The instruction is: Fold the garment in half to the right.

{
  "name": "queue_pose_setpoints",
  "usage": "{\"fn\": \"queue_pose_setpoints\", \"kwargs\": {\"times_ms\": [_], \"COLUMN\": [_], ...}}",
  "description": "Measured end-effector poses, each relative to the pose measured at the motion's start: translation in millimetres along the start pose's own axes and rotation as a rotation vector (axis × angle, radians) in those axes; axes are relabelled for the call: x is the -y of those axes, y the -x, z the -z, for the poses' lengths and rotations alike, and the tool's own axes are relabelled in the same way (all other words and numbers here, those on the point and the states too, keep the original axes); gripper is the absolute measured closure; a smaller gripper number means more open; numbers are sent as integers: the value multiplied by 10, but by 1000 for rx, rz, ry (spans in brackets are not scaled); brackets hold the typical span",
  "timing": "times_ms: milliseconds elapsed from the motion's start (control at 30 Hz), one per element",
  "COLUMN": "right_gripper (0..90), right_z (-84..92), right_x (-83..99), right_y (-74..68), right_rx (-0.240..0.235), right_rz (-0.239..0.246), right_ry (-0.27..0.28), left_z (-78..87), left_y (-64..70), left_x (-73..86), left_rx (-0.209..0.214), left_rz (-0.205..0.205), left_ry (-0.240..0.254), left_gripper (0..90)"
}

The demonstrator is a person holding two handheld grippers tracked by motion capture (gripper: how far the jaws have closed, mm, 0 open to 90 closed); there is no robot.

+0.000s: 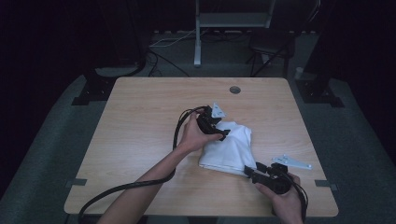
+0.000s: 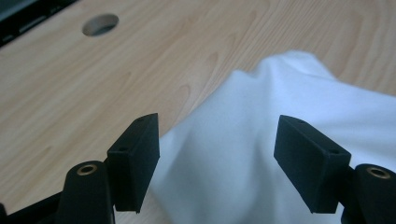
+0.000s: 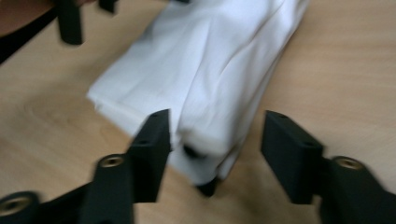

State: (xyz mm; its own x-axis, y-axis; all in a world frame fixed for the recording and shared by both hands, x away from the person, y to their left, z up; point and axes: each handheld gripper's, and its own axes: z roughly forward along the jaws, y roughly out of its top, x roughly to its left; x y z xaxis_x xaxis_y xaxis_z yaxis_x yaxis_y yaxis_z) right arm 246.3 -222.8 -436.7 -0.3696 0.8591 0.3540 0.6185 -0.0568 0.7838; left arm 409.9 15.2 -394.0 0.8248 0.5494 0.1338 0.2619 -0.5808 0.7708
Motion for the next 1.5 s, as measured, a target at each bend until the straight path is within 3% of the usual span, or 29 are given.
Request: {"fn": "queue_pose_setpoints", "kwargs": {"times_ms": [100, 200, 367, 467, 533, 767, 900, 933, 967, 1100, 1300, 1333, 1500], "right_gripper": [328, 304, 313, 337, 371, 481, 625, 625, 706, 816, 854, 855, 856], "right_z": [71, 102, -99, -352, -535, -918, -986, -986, -994, -971, -915, -916, -972], "right_x": [-128, -321, -650, -804, -890, -984, -964, -964, -945, -923, -940, -938, -883], "right_y": [100, 196, 368, 469, 536, 642, 650, 650, 650, 634, 623, 624, 642], "right_rx": [12, 28, 32, -3, -32, -42, -45, -45, -39, -38, -28, -16, 36], "right_rz": [-5, 2, 30, 38, 9, -42, -54, -54, -63, -76, -87, -84, -69], "right_ry": [47, 86, 72, 29, 2, -68, -88, -88, -78, -55, -30, -34, -68], "left_z": [243, 501, 720, 734, 710, 577, 493, 493, 467, 434, 442, 439, 445], "left_y": [44, 170, 456, 583, 666, 787, 793, 793, 791, 818, 823, 822, 838], "left_x": [35, 155, 420, 528, 594, 647, 676, 676, 695, 731, 735, 745, 762], "left_rx": [7, 36, 72, 90, 100, 87, 72, 72, 72, 64, 67, 69, 65], "left_rz": [-26, -44, -90, -120, -141, -205, -223, -223, -222, -228, -203, -176, -168], "left_ry": [25, 51, 63, 52, 44, 31, 4, 4, -4, -36, -55, -51, -49], "left_gripper": [309, 309, 309, 310, 313, 342, 385, 421, 430, 491, 517, 518, 516]}}
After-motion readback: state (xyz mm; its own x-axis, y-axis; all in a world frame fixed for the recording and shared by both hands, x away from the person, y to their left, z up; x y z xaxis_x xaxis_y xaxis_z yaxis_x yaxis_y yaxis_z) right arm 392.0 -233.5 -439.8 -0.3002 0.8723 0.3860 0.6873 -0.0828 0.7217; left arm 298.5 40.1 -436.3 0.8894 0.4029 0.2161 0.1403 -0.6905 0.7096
